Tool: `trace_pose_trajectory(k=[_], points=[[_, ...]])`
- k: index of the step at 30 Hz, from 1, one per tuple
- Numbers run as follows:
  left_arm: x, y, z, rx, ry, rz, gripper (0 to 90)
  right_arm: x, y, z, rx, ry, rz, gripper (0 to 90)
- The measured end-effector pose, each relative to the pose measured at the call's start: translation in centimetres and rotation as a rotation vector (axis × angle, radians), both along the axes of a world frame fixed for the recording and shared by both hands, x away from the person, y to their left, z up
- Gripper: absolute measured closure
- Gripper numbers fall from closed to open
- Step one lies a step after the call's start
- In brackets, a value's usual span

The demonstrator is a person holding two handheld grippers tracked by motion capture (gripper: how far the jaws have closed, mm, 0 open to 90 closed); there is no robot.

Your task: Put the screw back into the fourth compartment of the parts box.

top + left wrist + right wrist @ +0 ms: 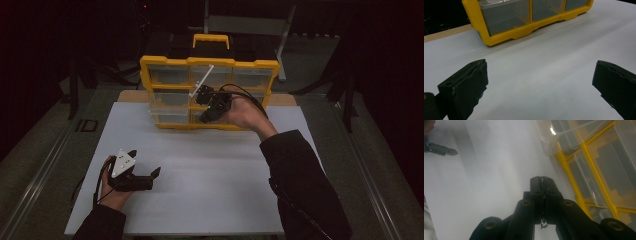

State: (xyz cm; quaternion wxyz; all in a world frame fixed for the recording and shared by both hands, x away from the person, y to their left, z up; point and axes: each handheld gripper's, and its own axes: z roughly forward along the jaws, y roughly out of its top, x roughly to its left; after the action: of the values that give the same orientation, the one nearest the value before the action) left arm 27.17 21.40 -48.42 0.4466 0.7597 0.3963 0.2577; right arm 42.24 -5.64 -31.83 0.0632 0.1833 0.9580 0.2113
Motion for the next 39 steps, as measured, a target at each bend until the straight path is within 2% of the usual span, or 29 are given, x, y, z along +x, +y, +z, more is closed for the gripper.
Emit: trace_pose_trajectory(k=[26, 39], points=[[-0.1, 0.1, 0.1, -0.008, -0.002, 0.000, 0.8, 1.7, 1.8, 2.1, 0.022, -0.010, -0.030, 87.8], [-0.1, 0.1, 0.1, -0.016, -0.003, 0.000, 0.8, 2.4, 3.5, 1.9, 0.009, -0.024, -0.030, 87.8]])
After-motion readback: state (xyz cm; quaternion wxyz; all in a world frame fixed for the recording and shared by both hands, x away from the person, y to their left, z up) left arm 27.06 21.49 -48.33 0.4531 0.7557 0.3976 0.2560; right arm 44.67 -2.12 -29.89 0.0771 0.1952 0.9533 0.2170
